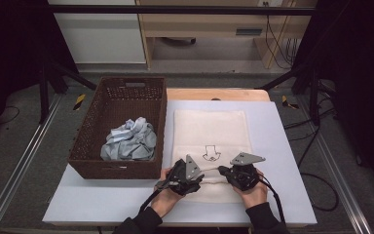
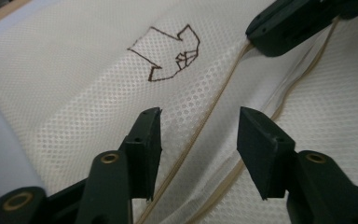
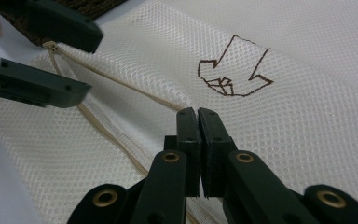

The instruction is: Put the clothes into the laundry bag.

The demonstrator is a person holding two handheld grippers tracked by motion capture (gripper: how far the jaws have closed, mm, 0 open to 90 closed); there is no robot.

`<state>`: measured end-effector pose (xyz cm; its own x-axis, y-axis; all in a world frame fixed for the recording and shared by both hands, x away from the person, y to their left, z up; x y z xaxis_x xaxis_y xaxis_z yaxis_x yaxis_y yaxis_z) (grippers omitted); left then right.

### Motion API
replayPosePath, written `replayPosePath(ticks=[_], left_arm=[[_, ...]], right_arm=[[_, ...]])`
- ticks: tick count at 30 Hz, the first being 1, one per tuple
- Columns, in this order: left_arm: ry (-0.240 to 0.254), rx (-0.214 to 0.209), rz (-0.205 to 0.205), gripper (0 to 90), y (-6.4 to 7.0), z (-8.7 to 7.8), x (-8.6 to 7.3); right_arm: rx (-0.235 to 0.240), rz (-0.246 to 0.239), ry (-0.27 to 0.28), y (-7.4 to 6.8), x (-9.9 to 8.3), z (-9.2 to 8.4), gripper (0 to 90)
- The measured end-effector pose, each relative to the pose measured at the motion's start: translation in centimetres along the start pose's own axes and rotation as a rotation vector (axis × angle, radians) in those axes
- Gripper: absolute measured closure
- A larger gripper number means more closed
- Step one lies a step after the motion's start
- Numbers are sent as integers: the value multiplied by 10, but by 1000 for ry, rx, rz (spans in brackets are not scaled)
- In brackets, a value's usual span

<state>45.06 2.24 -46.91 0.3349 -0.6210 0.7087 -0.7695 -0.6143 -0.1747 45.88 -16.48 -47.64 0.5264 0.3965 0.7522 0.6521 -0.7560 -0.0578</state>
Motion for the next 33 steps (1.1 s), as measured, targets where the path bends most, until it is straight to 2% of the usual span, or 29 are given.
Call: replayPosePath(ticks=[3, 4, 6, 8, 9, 12, 13, 16, 20, 22, 23, 24, 25, 28, 30, 31, 32, 33], left_arm=[[-67, 32, 46, 471, 3, 14, 2], [-77, 30, 40, 477, 4, 20, 2], [-74, 54, 39, 584, 3, 24, 2], [-53, 43, 8, 753, -1, 24, 3], [-53, 43, 8, 798, -1, 24, 3], [-44, 45, -7, 849, -5, 20, 5], [-40, 42, -13, 854, -6, 20, 5], [-30, 20, -49, 856, -10, 16, 7], [-10, -5, -71, 849, -12, 12, 9], [2, -17, -88, 841, -13, 10, 9], [4, -30, -101, 841, -14, 9, 9], [9, -41, -110, 840, -14, 8, 9], [10, -43, -111, 840, -14, 8, 9], [6, -68, -99, 814, -12, 7, 6], [7, -81, -88, 751, -10, 5, 4], [12, -97, -91, 686, -9, 3, 4], [22, -112, -90, 571, -8, -1, 3], [35, -117, -90, 571, -7, -6, 3]], right_arm=[[8, 9, 0, 0, 1, -1, 887], [10, 11, 1, 1, 1, -1, 887], [13, 6, 6, 1, 1, -2, 888], [10, 3, 3, 0, 1, -2, 886], [10, 3, 3, 0, 1, -2, 886], [22, -6, 7, -1, 1, -1, 848], [20, -11, 7, -2, 0, 0, 778], [12, -18, 4, -4, 0, 0, 682], [-9, -44, 24, -6, 0, 1, 660], [-31, -36, -5, -5, -1, 6, 588], [-31, -36, -5, -5, -1, 6, 588], [-62, -45, -32, -4, -2, 10, 630], [-62, -45, -32, -4, -2, 10, 630], [-80, -34, -35, -4, 0, 11, 765], [-82, -25, -32, -3, 1, 10, 825], [-84, -18, -33, -2, 1, 10, 849], [-83, -2, -34, -1, 2, 9, 861], [-83, -2, -34, -1, 2, 9, 861]])
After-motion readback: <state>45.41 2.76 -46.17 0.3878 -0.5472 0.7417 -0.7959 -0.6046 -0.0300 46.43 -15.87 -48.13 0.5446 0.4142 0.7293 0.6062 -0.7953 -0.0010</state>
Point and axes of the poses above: each handheld gripper's, and its own axes: z roughly forward along the jaws, x roughly out of its top, y roughly to its right, the point moved 3 cm from there along z, roughly forward along the jaws, and after that the axes turned 3 degrees about -y, right-handed, at the moved point
